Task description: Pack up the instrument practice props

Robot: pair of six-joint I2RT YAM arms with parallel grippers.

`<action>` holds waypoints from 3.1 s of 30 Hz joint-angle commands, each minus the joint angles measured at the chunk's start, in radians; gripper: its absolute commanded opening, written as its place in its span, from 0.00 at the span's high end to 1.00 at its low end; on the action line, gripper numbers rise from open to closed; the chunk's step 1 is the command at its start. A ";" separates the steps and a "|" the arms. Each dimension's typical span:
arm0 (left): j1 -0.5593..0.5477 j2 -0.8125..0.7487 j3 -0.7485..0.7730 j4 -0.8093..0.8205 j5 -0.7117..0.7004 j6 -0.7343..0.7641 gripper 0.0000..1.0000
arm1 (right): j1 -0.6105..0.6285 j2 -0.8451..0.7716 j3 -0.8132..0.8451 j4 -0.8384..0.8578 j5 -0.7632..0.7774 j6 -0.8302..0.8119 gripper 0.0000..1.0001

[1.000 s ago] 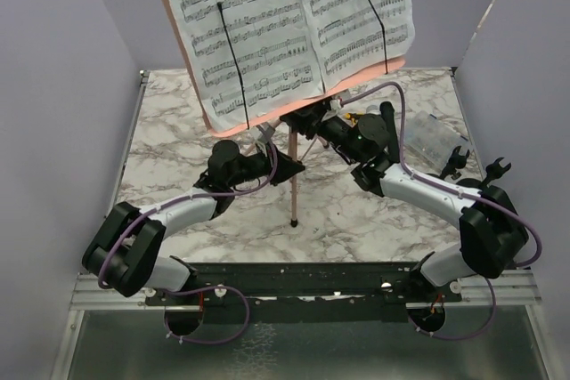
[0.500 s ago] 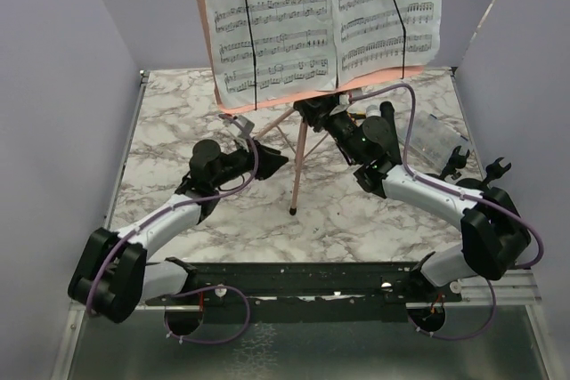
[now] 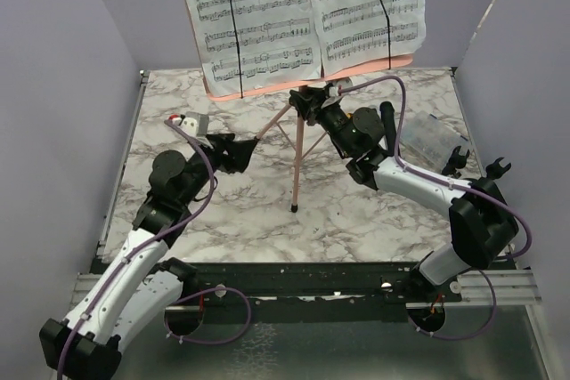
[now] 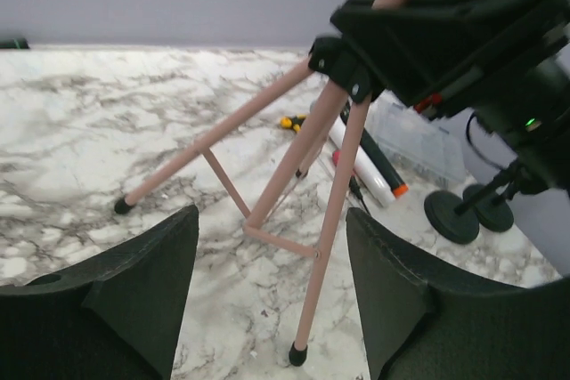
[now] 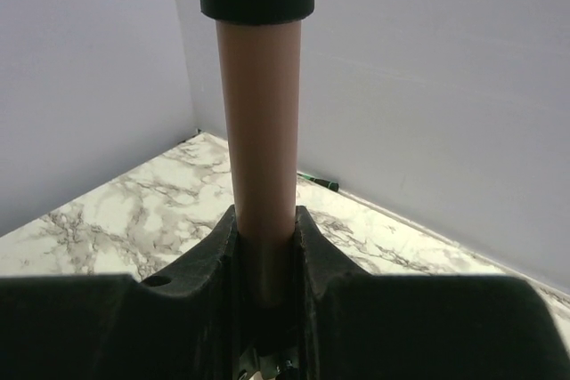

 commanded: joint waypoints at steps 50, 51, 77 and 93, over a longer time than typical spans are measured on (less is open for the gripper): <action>0.001 0.432 1.257 -0.490 -0.259 0.202 0.75 | -0.024 0.061 -0.063 -0.190 0.019 -0.027 0.92; 0.001 0.430 1.253 -0.490 -0.262 0.203 0.77 | -0.024 0.059 -0.063 -0.192 0.015 -0.026 0.89; 0.001 0.382 1.195 -0.467 -0.293 0.214 0.78 | -0.023 -0.055 -0.080 -0.206 -0.073 0.029 0.15; 0.001 0.359 1.186 -0.453 -0.285 0.189 0.70 | -0.024 -0.348 -0.165 -0.451 -0.147 0.095 0.04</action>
